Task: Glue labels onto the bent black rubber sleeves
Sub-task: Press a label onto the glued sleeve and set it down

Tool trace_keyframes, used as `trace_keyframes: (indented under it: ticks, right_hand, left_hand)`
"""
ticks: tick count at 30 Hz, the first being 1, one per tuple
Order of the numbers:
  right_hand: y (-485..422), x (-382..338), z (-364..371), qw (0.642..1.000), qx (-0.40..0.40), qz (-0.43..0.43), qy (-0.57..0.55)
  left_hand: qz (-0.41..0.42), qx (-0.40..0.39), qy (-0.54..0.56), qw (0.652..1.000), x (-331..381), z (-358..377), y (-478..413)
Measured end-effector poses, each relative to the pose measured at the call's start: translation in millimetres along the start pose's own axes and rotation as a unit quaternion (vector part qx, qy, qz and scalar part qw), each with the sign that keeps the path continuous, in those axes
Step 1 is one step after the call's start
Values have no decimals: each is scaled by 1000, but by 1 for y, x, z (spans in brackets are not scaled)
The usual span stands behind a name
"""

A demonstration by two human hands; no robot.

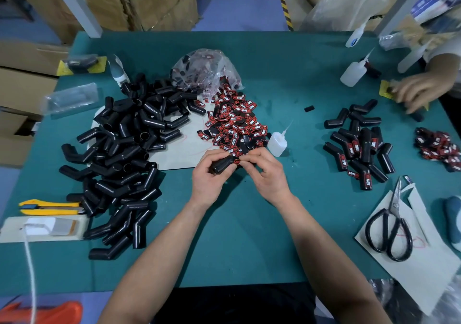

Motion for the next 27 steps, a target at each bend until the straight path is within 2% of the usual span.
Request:
trace_keyframes:
  ticks: [7,10,12,15,21,27]
  right_hand:
    - [3,4,2,1000,4,4,-4]
    - [5,6,1,999,38,0,-6]
    - [8,13,-2,996,80,30,-22]
    - [17,27,-2,981,128,118,-85]
    - [18,24,25,970,73,157,-168]
    - [19,27,31,963,98,161,-190]
  left_hand:
    - [-13,-2,32,999,-2,0,1]
    - [-26,-3,60,998,-2,1,0]
    - [-47,-1,92,995,-4,1,0]
    - [-74,16,132,988,-7,-1,1]
    - [-74,34,156,984,-6,-1,4]
    - [-66,54,131,988,-7,-2,5]
Point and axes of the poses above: each hand's wrist, its own y-axis away from the middle knuckle, its own z-axis out of the palm, x = y × z, the point moved 8 cm from there along -y, towards the middle knuckle, and after that the axes turned 10 degrees about -z, right-handed, at the moved point
